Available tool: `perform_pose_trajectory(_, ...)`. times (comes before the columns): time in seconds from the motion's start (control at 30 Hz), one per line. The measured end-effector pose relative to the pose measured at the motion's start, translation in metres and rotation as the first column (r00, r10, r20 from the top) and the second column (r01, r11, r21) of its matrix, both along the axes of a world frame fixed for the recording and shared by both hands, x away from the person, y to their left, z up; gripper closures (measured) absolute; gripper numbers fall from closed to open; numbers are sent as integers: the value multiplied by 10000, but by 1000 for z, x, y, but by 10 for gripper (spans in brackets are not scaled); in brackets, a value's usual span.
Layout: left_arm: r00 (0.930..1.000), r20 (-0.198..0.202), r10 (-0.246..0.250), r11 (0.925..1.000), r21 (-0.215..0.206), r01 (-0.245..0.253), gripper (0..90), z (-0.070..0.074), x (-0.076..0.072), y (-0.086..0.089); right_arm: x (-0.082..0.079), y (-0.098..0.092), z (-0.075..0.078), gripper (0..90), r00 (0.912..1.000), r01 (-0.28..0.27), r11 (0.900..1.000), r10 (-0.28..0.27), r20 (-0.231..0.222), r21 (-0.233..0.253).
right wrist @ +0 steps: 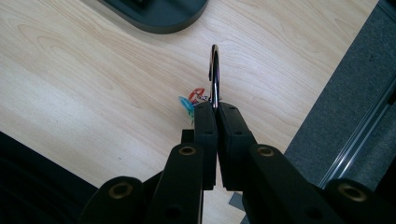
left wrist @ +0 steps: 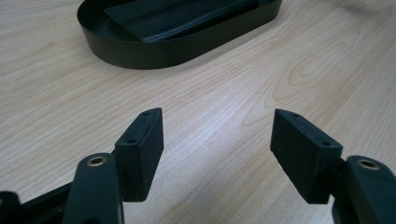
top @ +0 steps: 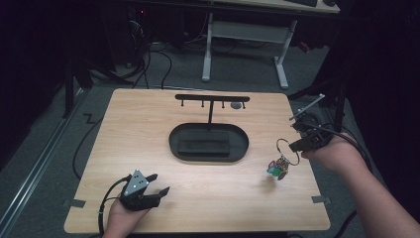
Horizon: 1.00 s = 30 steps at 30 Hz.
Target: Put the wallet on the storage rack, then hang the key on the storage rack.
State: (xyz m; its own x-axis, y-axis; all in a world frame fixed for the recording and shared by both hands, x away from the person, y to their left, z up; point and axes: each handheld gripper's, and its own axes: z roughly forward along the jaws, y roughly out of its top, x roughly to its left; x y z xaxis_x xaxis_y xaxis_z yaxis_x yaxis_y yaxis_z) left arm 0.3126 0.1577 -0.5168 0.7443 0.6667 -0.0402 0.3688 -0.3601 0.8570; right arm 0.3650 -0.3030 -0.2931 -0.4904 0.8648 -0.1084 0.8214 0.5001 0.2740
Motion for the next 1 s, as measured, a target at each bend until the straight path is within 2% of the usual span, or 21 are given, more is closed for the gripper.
perform_pose_trajectory(0.3,9982,10,-599,9980,181,598,348,-3,-1,-7,6,5,-1,878,9998,-176,9997,177,-88,138)
perform_pose_trajectory(0.43,9963,281,-813,9966,154,809,347,0,-5,-9,14,7,0,878,9998,-134,9998,136,-126,137)
perform_pose_trajectory(0.5,9951,369,-918,9956,221,911,347,0,-6,-11,18,11,1,877,9994,-357,9993,357,-46,127)
perform_pose_trajectory(0.63,9950,318,-951,9952,281,943,346,-1,-5,-12,23,17,2,877,9988,-498,9987,498,11,98)
perform_pose_trajectory(0.7,9948,333,-958,9951,273,950,346,-2,-4,-12,26,23,4,878,9973,-736,9972,736,10,126)
perform_pose_trajectory(1.0,9937,402,-1045,9940,358,1030,346,-1,-6,-13,36,35,8,877,9952,-969,9951,966,185,181)
